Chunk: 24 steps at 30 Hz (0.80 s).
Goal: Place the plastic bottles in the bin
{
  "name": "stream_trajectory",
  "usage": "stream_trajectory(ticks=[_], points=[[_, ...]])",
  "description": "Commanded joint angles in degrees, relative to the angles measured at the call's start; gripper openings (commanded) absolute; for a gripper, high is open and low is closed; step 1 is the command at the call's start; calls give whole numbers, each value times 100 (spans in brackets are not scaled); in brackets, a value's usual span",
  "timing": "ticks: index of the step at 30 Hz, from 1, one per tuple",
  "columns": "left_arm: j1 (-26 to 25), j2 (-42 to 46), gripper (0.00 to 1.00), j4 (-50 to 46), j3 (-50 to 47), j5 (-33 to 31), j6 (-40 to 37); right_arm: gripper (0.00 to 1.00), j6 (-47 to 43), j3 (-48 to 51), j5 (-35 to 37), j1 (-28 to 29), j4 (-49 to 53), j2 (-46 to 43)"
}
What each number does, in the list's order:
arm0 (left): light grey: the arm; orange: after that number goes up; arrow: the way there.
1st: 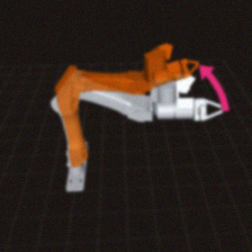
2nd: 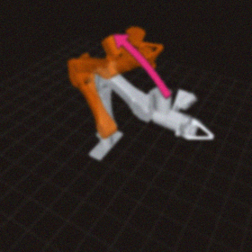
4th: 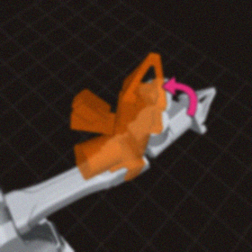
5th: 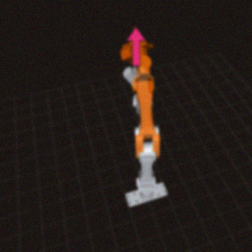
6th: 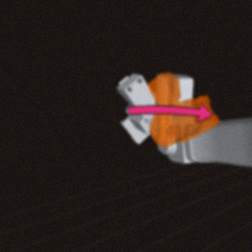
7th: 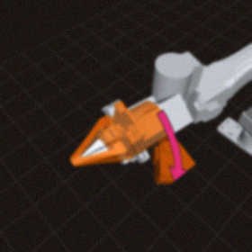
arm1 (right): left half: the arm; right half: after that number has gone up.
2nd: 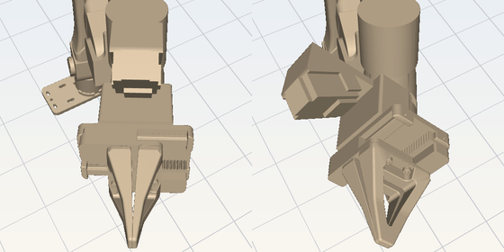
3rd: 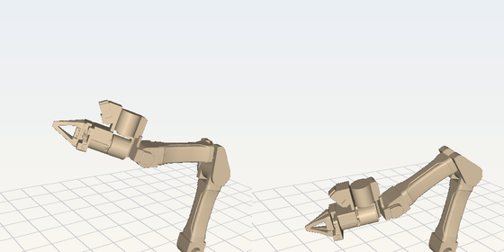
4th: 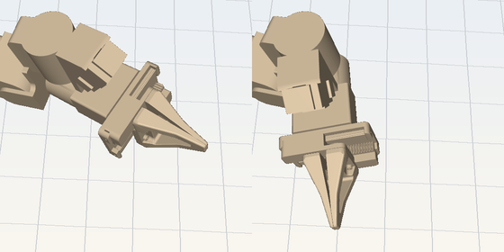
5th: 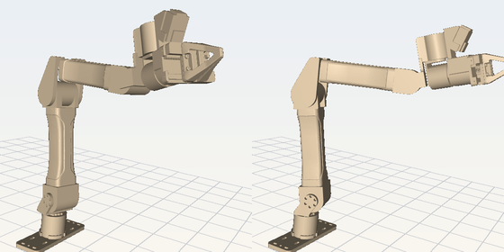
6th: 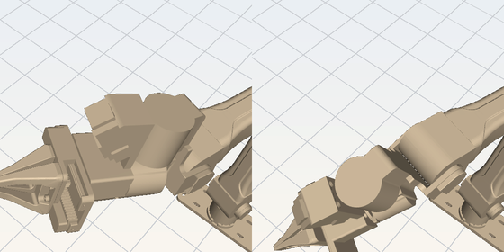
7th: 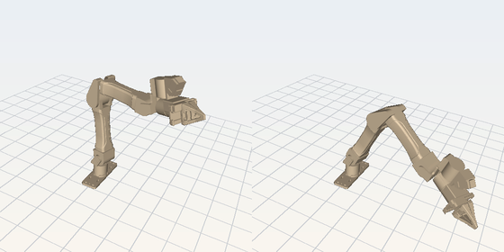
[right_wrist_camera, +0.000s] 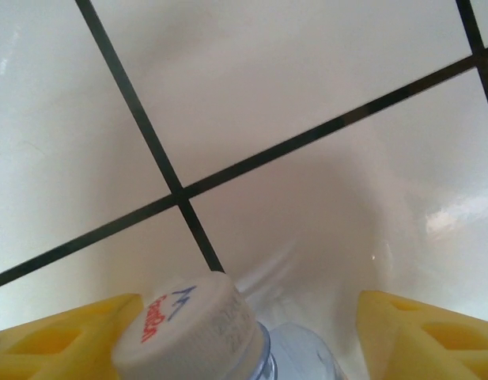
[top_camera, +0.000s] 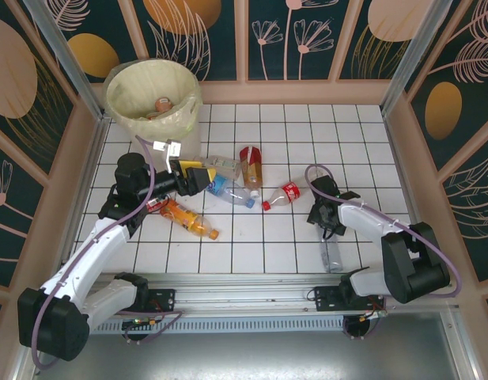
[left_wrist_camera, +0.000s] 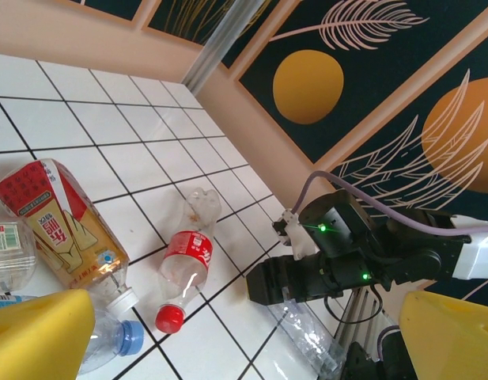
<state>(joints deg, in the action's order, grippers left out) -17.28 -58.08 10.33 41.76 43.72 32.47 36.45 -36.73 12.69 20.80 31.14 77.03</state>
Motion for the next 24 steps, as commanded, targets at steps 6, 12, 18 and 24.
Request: stream_trajectory(ticks=[6, 12, 18, 24], points=[[-38, 60, 99, 126, -17, 62, 1, 61, 85, -190, -316, 110, -864, 109], [-43, 52, 99, 79, -3, 44, -19, 82, -117, -338, -257, 418, -1162, 3], [-35, 52, 99, 69, 43, 102, 5, 95, -460, -416, -55, 967, -525, -57], [-40, 38, 99, 57, 45, 110, 14, 95, -555, -343, -287, 1649, -73, -294]])
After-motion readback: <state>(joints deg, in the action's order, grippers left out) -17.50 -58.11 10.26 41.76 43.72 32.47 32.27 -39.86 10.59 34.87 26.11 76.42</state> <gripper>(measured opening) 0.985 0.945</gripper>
